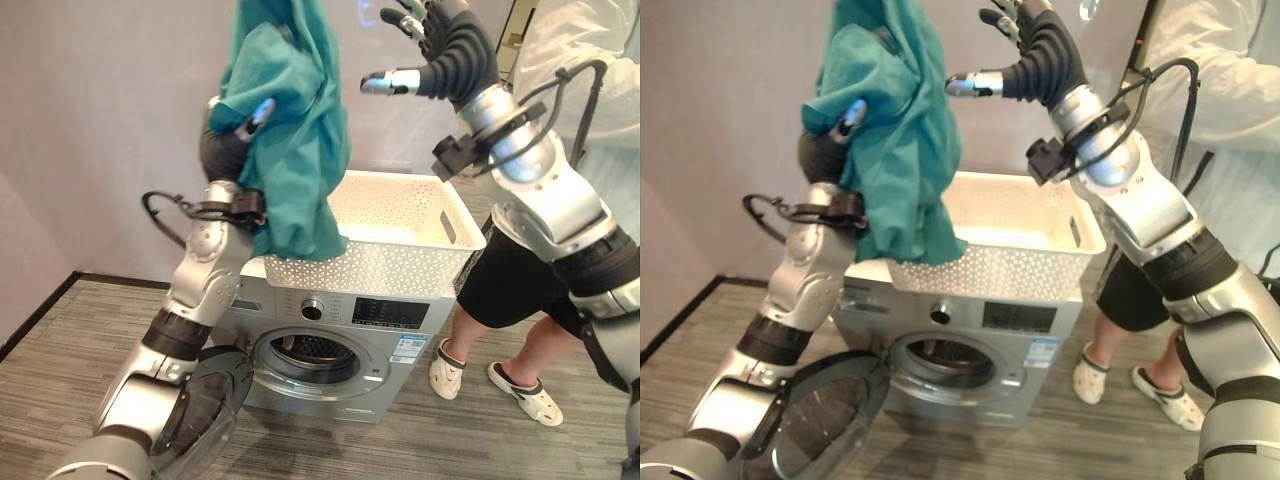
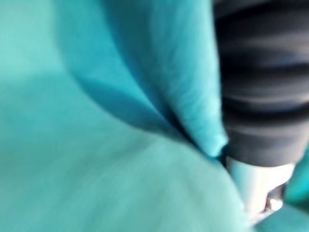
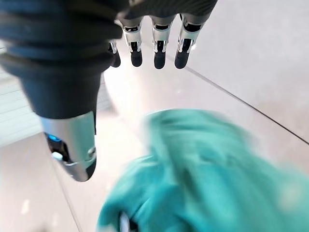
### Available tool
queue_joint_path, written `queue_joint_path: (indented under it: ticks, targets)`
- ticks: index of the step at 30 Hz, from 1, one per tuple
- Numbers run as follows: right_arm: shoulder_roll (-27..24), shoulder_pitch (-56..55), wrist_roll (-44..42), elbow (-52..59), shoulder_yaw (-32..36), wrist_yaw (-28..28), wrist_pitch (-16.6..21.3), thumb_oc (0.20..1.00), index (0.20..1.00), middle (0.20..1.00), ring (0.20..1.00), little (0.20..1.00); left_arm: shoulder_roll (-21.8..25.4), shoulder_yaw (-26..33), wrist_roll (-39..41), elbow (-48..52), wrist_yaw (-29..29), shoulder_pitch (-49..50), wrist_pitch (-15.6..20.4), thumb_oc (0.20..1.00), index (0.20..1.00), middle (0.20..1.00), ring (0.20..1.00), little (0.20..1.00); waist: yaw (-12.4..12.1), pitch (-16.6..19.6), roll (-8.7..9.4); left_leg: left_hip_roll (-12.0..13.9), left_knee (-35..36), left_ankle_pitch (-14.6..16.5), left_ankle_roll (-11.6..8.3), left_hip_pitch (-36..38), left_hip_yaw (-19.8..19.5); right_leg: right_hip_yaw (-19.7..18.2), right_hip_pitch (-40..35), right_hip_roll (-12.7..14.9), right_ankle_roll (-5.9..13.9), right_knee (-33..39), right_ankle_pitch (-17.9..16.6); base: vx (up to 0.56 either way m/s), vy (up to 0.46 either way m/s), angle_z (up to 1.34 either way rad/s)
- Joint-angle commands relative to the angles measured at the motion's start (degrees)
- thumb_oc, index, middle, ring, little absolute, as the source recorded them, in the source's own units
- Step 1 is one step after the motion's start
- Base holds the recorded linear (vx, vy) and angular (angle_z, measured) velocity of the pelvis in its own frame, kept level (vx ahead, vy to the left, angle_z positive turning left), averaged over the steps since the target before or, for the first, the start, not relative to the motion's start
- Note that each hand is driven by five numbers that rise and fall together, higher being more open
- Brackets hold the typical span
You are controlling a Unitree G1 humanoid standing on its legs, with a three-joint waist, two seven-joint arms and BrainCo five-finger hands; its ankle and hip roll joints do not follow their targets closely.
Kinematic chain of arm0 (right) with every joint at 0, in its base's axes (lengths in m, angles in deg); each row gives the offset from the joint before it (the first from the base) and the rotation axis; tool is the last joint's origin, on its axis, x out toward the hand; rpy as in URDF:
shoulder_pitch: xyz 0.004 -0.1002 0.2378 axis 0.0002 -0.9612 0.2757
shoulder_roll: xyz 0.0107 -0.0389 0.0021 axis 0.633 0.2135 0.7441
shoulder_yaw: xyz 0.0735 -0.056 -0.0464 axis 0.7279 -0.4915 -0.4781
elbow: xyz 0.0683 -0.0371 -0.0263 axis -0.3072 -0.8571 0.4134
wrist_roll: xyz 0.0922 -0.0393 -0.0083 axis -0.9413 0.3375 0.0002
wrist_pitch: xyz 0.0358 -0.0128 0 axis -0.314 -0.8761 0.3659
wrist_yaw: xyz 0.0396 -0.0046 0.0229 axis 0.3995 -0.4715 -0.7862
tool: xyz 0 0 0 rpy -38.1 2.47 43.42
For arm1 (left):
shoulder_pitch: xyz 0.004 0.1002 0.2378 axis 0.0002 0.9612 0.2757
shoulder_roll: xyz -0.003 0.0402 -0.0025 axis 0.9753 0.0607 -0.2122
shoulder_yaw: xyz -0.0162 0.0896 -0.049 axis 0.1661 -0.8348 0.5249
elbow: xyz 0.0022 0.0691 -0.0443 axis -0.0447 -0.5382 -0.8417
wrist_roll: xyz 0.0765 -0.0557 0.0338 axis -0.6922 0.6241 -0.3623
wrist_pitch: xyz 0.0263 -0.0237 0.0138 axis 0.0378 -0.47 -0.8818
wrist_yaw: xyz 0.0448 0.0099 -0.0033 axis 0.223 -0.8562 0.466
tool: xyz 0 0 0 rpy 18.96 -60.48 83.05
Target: Grab the laundry basket,head to the washer,open it,put in the laundry and shut it.
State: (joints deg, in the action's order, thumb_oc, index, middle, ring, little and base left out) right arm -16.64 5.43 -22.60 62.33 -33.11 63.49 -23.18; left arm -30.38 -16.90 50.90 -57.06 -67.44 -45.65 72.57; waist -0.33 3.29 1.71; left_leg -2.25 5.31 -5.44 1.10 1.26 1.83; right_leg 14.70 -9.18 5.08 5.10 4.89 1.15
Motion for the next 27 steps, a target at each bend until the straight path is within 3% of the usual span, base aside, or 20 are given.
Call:
queue_joint_path:
  ticks: [1,15,21,27]
  targets:
    - [-3.6,-1.5,6.2,-0.4,3.7,-1.0,2.4,1.000,1.000,1.000,1.000,1.000,2.7,3.3,-0.4,0.7,-3.2,-1.2,4.2,0.200,0.200,0.200,0.200,0.200,-1.5,2.4,1.12,1.6,-0.3,5.7,-3.24,3.4,-0.6,-0.7,2.9,2.8,3.03,-1.5,-3.7,0.02,0.008,-0.11]
    - [-0.2,-18.7,6.8,8.0,24.7,-0.3,5.9,1.000,1.000,1.000,1.000,1.000,2.5,13.1,5.5,9.7,-7.5,11.8,5.6,0.200,0.200,0.200,0.200,0.200,-1.7,2.6,0.67,1.4,-0.3,5.7,-2.68,3.3,-0.9,-0.6,3.2,3.1,2.99,-1.7,-3.9,-0.01,0.003,0.00]
    - [1.0,-31.9,5.2,16.1,41.0,-0.5,8.5,1.000,1.000,1.000,1.000,1.000,1.5,19.3,12.8,17.3,-12.5,21.4,5.1,0.200,0.200,0.200,0.200,0.200,-0.7,2.6,0.53,1.2,-0.3,5.7,-2.38,3.2,-1.1,-0.9,3.6,3.1,2.99,-1.9,-3.8,0.00,0.000,0.00]
    - [6.7,-47.2,-1.6,21.6,54.8,-4.2,11.0,1.000,1.000,1.000,1.000,1.000,-0.1,25.3,20.5,27.9,-18.7,31.9,3.8,0.200,0.200,0.200,0.200,0.200,0.0,1.6,0.44,0.9,-0.3,5.6,-2.01,2.6,-1.6,-1.0,4.3,3.3,2.96,-2.0,-3.9,0.00,0.000,0.00]
